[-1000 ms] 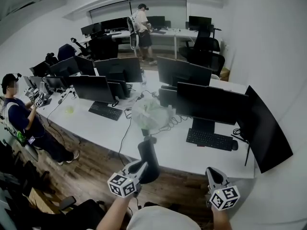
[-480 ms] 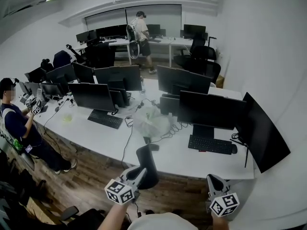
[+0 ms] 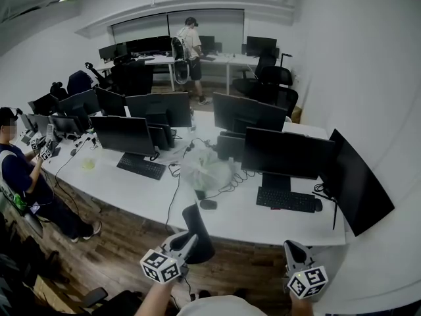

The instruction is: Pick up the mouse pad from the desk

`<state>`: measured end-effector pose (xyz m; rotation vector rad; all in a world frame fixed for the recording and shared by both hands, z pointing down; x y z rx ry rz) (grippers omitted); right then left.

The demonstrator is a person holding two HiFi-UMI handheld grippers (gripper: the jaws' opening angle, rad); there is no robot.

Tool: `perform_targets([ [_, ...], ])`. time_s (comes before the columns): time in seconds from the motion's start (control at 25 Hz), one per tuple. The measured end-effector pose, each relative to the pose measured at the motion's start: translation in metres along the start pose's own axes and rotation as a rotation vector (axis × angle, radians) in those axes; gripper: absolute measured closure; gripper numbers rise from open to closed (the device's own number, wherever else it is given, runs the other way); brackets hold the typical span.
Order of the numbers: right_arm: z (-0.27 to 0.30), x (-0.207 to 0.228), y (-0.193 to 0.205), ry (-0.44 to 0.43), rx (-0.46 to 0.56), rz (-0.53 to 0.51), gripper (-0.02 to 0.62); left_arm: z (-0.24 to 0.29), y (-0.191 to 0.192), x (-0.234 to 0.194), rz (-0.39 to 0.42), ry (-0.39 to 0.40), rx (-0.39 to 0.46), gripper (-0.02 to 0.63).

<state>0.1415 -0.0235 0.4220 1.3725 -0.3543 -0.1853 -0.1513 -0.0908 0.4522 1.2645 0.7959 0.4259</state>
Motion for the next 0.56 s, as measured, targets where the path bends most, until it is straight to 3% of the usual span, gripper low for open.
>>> perform_targets([
  [0.56, -0.011, 0.001, -0.005, 0.007, -0.015, -0.024, 0.583, 0.000, -0.007, 0.007, -0.021, 0.016, 0.020, 0.554],
])
Point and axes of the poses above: the fingertips, and each gripper's own axes: z forward along the fingers, x to its right, y out of its underside, the point moved 1 cm from there along -z, backward along the fingers, and after that the axes turned 2 degrees about z, right-handed, at the moved point
